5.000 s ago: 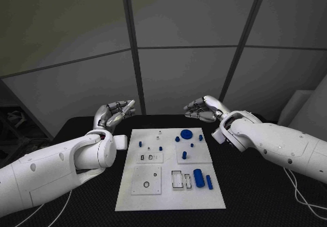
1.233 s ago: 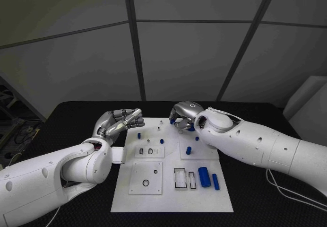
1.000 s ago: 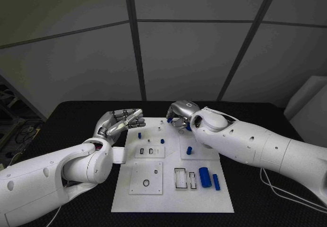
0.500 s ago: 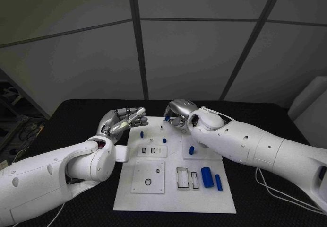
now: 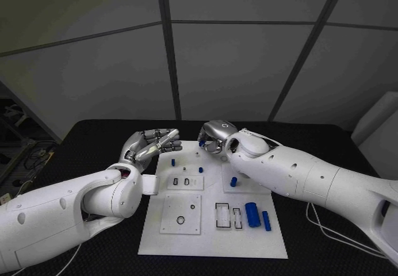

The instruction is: Assemble the parts on the task board

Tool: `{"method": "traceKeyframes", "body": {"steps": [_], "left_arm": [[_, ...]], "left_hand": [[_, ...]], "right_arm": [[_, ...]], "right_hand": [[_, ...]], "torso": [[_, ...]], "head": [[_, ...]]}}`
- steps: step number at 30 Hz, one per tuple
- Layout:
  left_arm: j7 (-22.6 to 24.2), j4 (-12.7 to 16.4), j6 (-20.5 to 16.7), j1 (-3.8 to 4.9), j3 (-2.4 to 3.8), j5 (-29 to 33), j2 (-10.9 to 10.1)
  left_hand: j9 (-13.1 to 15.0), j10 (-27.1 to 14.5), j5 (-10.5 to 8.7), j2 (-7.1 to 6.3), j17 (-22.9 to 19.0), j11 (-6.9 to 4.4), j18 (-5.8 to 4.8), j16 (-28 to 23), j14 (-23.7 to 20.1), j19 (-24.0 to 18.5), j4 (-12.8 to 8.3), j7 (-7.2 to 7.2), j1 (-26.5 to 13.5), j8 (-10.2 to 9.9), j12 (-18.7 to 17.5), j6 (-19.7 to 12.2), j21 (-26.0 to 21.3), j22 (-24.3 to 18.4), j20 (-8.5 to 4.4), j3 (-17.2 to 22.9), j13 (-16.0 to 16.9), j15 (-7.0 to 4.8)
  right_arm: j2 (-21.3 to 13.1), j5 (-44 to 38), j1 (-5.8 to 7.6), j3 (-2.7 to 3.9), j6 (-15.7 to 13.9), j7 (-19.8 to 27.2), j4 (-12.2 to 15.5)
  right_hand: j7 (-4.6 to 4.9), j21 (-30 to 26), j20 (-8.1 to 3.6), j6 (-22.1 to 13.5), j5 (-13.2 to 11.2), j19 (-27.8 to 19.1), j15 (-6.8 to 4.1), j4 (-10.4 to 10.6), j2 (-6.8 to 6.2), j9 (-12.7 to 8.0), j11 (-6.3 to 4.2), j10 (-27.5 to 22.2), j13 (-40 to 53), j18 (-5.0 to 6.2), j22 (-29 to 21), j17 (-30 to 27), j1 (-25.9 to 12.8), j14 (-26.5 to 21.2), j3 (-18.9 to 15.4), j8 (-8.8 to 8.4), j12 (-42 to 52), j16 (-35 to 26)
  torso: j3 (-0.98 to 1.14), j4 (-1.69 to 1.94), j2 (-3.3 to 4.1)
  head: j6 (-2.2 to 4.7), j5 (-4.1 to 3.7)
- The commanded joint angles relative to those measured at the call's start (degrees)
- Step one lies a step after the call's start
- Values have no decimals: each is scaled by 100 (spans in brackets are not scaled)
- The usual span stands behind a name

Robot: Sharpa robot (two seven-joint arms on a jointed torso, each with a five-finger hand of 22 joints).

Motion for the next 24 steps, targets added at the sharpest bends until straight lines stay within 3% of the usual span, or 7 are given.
{"method": "traceKeyframes", "body": {"steps": [1,13,24], "left_arm": [[14,6,72,17,6,-53,9],[10,6,80,40,6,-53,28],[-12,4,96,61,6,-53,34]], "left_hand": [[-8,-17,-14,41,-8,30,-105,-11,-3,47,-31,29,-23,-17,-32,-5,-31,-10,-8,-4,-8,28],[-8,-20,-14,43,-9,31,-105,-18,-5,49,-34,30,-26,-22,-38,-6,-33,-11,-8,-5,-7,29],[-8,-21,-14,44,-10,32,-105,-20,-6,50,-35,30,-27,-24,-40,-6,-33,-12,-8,-6,-7,30]], "right_arm": [[29,11,14,2,154,30,-28],[143,11,14,2,286,15,-169],[215,36,17,2,297,45,-277]], "right_hand": [[32,18,20,-13,-27,6,27,2,-36,-8,4,9,1,-63,2,3,-34,202,26,-33,-38,25],[46,16,38,-69,-60,-21,45,18,-69,-21,25,-66,-12,-59,-9,-2,-79,194,47,-75,-69,32],[129,-105,148,-422,-228,-252,157,83,-225,-90,153,-661,-89,-10,-255,-108,-220,134,78,-135,-75,5]], "torso": [[0,-6,5],[-4,-3,7],[-4,-7,8]], "head": [[-3,6],[-13,19],[-21,25]]}}
